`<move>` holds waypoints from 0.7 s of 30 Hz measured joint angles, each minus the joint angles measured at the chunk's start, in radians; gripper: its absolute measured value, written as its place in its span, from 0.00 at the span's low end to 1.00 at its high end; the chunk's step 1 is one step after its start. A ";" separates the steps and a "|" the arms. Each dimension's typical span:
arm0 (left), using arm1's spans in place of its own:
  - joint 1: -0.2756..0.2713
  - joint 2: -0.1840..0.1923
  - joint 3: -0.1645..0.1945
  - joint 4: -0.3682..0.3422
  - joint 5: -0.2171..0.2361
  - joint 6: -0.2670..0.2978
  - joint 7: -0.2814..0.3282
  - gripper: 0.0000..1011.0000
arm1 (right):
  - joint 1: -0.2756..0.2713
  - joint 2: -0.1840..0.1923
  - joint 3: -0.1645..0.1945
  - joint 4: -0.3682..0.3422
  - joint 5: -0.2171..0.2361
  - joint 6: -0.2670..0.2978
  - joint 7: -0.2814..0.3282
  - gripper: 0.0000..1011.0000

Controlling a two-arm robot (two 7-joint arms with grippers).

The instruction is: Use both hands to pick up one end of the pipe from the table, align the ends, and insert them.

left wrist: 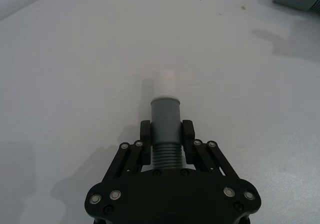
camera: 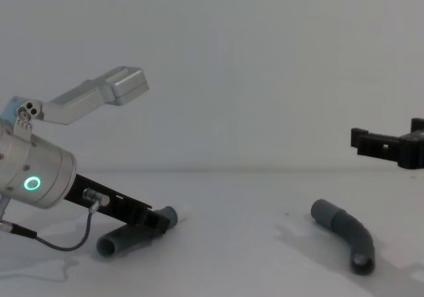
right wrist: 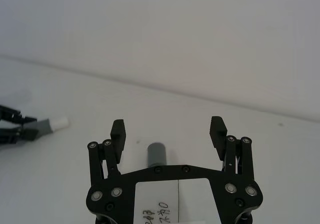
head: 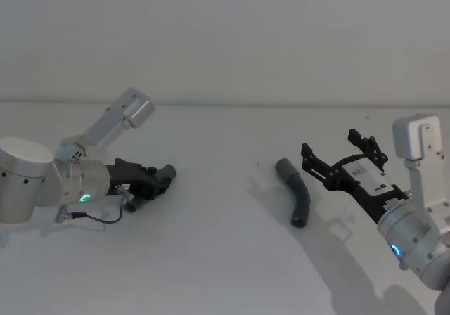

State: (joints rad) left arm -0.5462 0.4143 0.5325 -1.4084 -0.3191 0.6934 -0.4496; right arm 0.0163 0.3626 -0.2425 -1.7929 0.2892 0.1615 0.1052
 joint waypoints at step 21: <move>0.000 0.000 0.000 0.000 0.000 0.000 0.000 0.35 | 0.121 0.017 -0.067 -0.015 -0.017 0.412 0.023 0.99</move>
State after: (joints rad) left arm -0.5462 0.4143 0.5325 -1.4085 -0.3191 0.6934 -0.4496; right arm 0.1377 0.3799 -0.3098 -1.8074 0.2725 0.5733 0.1285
